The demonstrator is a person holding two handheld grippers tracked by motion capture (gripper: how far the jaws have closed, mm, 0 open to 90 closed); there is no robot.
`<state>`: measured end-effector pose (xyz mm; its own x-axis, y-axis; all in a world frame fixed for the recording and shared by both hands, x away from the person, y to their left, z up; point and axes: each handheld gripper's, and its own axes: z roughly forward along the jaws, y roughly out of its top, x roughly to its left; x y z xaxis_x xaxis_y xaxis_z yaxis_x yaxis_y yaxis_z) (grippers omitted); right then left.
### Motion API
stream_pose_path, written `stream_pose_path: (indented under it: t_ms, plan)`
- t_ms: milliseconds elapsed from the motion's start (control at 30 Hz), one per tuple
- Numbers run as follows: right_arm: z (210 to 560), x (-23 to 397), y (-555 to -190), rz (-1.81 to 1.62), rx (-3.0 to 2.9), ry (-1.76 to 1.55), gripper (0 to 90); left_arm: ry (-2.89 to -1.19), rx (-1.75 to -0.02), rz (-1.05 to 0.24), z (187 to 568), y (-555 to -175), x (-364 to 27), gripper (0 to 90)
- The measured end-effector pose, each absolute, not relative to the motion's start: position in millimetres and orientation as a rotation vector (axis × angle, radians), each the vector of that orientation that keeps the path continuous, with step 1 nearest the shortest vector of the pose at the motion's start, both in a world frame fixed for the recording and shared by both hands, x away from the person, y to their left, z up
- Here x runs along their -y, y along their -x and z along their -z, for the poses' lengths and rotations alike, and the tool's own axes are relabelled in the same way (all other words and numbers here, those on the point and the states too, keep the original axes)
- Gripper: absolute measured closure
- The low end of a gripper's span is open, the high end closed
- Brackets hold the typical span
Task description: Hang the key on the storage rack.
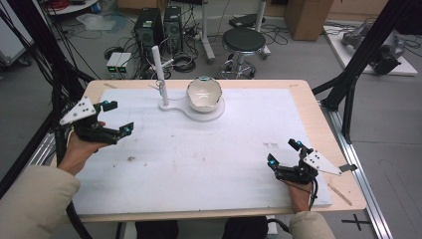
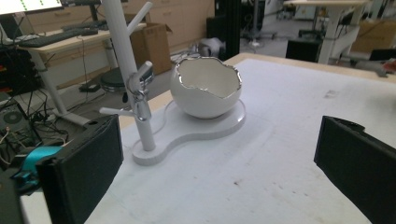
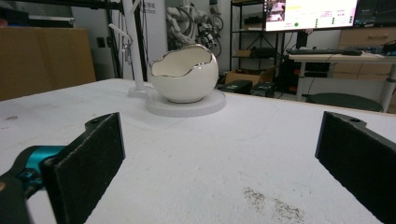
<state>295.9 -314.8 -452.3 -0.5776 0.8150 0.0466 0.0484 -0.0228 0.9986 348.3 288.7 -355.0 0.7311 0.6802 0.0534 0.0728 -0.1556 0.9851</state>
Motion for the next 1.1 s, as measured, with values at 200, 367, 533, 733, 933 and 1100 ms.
stream_pose_path:
  t_ms: [200, 367, 533, 733, 933, 1100]
  plan:
    - [452, 314, -296, -1.664, -1.672, -0.917, 0.4, -1.601, -0.647, -0.625, 392, -319, -295, 1.7]
    - [452, 314, -296, -1.66, -1.671, -0.91, 0.4, -1.545, -0.692, -0.665, 419, -301, -297, 1.7]
    - [452, 314, -296, -1.662, -1.671, -0.916, 0.4, -1.507, -0.729, -0.699, 442, -288, -296, 1.7]
    - [452, 314, -296, -1.656, -1.671, -0.909, 0.4, -1.455, -0.7, -0.736, 452, -277, -294, 1.7]
    - [452, 314, -296, -1.651, -1.666, -0.902, 0.4, -1.414, -0.731, -0.762, 454, -275, -295, 1.7]
    - [452, 313, -295, -1.646, -1.663, -0.904, 0.5, -1.405, -0.729, -0.763, 454, -275, -296, 1.7]
